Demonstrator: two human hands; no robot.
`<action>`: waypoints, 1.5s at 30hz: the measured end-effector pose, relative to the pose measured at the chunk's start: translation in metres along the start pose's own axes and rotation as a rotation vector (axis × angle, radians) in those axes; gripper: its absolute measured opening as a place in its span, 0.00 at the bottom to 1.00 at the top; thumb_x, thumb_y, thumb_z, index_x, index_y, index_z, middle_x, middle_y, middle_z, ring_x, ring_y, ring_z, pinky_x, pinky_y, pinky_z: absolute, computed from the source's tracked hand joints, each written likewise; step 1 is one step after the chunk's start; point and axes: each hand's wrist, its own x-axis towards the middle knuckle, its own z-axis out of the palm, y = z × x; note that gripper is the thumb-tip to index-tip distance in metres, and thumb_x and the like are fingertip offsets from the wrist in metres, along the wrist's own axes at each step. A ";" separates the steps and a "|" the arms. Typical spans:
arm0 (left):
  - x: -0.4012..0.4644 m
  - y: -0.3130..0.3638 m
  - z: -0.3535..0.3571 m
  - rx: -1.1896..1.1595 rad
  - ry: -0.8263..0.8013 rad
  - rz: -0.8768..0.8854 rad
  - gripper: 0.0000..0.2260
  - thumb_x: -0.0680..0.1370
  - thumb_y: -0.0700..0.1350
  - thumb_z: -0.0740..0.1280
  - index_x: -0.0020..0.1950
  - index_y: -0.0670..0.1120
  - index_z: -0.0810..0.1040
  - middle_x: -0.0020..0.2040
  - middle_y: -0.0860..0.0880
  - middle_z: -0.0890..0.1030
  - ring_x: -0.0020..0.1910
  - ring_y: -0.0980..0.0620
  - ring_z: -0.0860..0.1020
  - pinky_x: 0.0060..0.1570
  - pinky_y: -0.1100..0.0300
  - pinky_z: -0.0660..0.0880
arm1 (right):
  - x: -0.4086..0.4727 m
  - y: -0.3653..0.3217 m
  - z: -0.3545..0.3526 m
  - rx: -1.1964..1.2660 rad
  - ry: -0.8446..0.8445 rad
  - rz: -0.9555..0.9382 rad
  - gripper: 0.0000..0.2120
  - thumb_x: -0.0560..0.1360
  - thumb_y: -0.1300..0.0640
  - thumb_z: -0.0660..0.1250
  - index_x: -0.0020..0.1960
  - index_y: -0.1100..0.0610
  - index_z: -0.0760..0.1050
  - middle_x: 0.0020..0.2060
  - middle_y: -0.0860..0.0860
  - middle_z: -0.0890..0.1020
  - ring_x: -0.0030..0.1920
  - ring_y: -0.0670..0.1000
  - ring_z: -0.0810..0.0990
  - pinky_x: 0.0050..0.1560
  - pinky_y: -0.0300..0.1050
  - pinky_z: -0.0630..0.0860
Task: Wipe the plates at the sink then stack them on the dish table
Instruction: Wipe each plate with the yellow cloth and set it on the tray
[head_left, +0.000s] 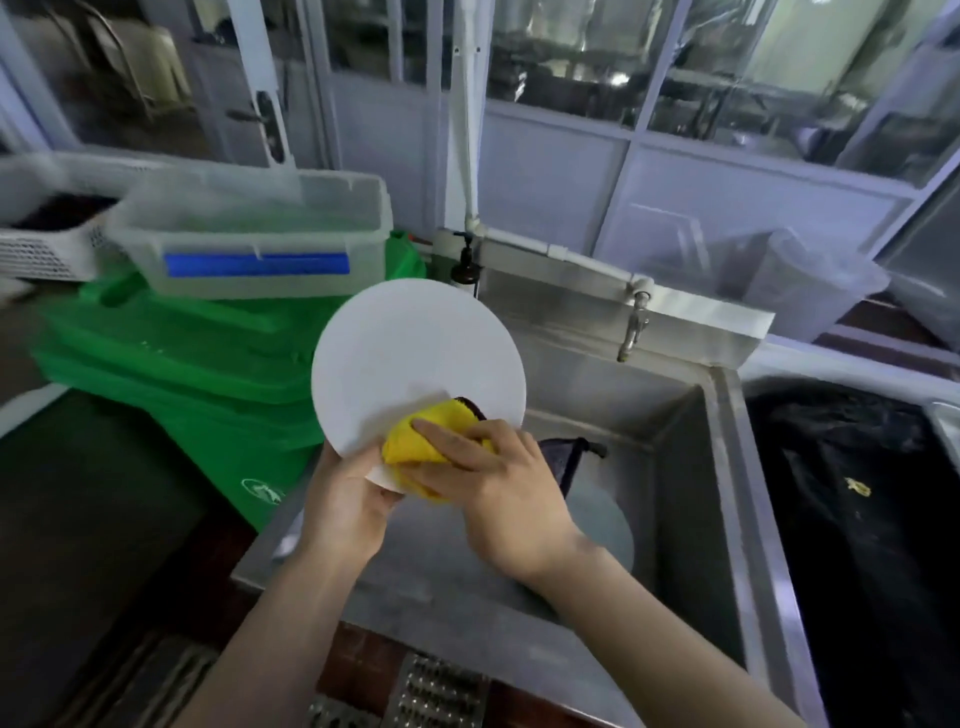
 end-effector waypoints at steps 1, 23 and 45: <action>-0.001 0.000 -0.003 -0.022 0.010 -0.002 0.29 0.71 0.39 0.64 0.73 0.42 0.67 0.61 0.41 0.79 0.52 0.44 0.81 0.38 0.56 0.81 | 0.002 0.002 -0.001 -0.021 -0.007 -0.017 0.25 0.69 0.58 0.55 0.58 0.39 0.79 0.66 0.42 0.75 0.50 0.55 0.75 0.47 0.45 0.68; -0.017 -0.006 -0.012 0.146 0.110 -0.052 0.17 0.82 0.53 0.54 0.67 0.50 0.72 0.51 0.51 0.85 0.48 0.51 0.84 0.38 0.57 0.81 | -0.006 -0.005 -0.006 -0.049 -0.109 -0.070 0.24 0.67 0.59 0.65 0.59 0.38 0.78 0.66 0.48 0.76 0.51 0.59 0.79 0.45 0.51 0.75; -0.014 -0.003 0.011 0.258 0.022 0.007 0.29 0.73 0.63 0.59 0.70 0.51 0.70 0.61 0.47 0.81 0.58 0.48 0.81 0.51 0.50 0.78 | -0.002 0.008 -0.016 -0.068 -0.021 0.050 0.26 0.68 0.57 0.69 0.64 0.39 0.75 0.66 0.51 0.75 0.50 0.61 0.78 0.45 0.52 0.74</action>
